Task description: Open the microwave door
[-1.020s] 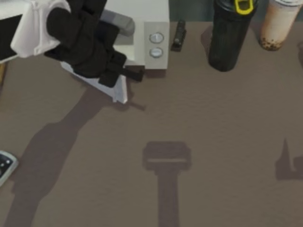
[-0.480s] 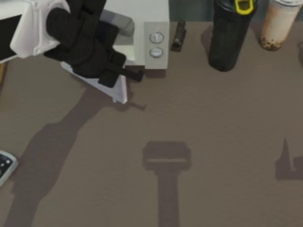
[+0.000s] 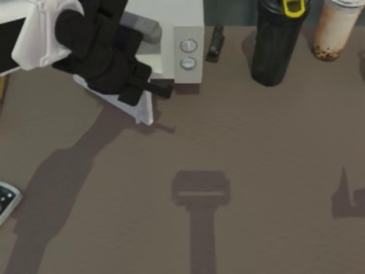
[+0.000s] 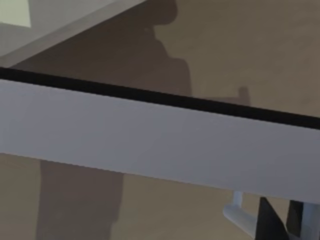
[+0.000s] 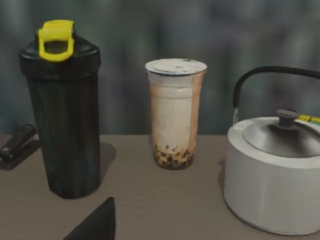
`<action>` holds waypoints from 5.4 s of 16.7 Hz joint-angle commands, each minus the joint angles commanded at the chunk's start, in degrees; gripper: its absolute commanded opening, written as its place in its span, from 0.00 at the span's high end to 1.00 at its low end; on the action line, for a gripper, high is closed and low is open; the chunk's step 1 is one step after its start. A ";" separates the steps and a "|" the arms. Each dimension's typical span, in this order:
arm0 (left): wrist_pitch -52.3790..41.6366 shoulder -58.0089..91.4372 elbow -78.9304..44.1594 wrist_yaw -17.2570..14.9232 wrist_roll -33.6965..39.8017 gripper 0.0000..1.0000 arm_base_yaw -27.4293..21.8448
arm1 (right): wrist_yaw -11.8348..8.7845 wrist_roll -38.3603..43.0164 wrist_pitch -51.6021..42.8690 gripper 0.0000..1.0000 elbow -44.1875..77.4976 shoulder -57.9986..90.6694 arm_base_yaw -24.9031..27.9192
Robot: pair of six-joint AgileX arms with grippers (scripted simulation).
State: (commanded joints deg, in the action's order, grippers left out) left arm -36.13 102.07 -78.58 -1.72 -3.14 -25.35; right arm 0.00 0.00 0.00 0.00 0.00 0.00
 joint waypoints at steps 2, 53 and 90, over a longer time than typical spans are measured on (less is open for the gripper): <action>0.00 0.00 0.00 0.00 0.00 1.00 0.00 | 0.00 0.00 0.00 0.00 0.00 0.00 0.00; -1.55 -6.17 6.89 -10.32 -18.38 1.00 6.99 | 0.00 0.00 0.00 0.00 0.00 0.00 0.00; -4.59 -7.60 8.11 -15.71 -29.37 1.00 11.53 | 0.00 0.00 0.00 0.00 0.00 0.00 0.00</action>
State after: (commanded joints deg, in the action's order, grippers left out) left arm -40.72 94.47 -70.48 -17.43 -32.51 -13.82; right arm 0.00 0.00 0.00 0.00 0.00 0.00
